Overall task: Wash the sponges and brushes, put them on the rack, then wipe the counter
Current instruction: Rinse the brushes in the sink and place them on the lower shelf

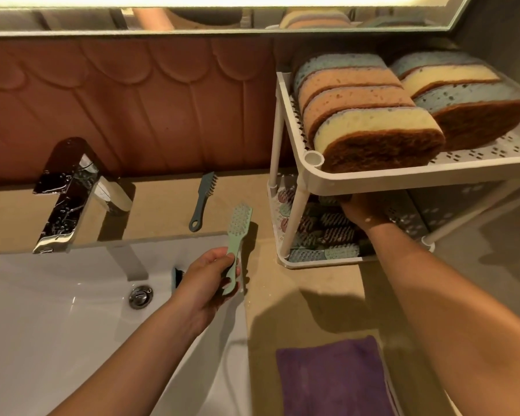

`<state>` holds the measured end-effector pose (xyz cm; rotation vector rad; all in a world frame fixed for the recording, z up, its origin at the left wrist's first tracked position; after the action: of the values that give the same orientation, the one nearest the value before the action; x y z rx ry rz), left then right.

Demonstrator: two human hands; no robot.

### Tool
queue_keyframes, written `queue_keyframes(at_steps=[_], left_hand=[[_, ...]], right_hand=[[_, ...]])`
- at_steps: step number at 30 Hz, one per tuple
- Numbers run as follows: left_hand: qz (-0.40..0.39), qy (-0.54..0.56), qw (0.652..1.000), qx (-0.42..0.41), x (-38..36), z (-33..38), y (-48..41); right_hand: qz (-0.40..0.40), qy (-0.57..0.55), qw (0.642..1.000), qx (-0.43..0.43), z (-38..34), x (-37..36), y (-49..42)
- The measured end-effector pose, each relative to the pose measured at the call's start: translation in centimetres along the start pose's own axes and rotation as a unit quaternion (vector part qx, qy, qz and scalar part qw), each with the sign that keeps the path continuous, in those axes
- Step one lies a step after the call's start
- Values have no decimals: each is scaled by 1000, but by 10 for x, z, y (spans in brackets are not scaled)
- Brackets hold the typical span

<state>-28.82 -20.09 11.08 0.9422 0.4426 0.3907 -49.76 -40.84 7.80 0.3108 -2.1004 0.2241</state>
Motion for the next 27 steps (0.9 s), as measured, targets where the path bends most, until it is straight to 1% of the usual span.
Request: queue_keyframes(at_steps=[3, 9, 11, 14, 16, 18, 19, 21, 24, 27], left_hand=[[3, 2, 1000, 0, -3, -3, 0], [0, 5, 1000, 0, -7, -9, -1], [-5, 2, 1000, 0, -8, -11, -2], [-18, -10, 1000, 0, -9, -16, -2], [-23, -28, 999, -6, -9, -20, -1], [-20, -46, 999, -13, -8, -26, -2], [-17, -59, 998, -18, -7, -29, -4], [-10, -89, 995, -31, -4, -36, -4], [-5, -133, 990, -48, 1, -51, -1], [-1, -170, 981, -90, 5, -65, 6]], right_hand=[[-15, 8, 1000, -2, 1, -3, 0], [-74, -27, 996, 30, 3, -4, 4], [-71, -35, 997, 20, 5, -4, 6], [-25, -54, 998, 27, -2, 0, 22], [22, -94, 995, 25, -13, 3, 46], [51, -168, 985, 1, -25, 2, 74], [52, -207, 977, -8, -30, 0, 87], [58, -269, 961, 0, -44, -6, 114], [75, -333, 940, -4, -64, -20, 151], [50, -410, 910, -40, -81, -43, 180]])
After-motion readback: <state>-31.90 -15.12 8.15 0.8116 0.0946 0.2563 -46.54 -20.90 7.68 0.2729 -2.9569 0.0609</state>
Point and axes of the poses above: each hand's wrist, its own y-axis away from the middle knuckle, its own x-axis out of the back of the hand, z = x × y, the point moved 2 cm from there along -y, towards the middle knuckle, and after that the axes turned 14 degrees about x, right-handed, at the moved point
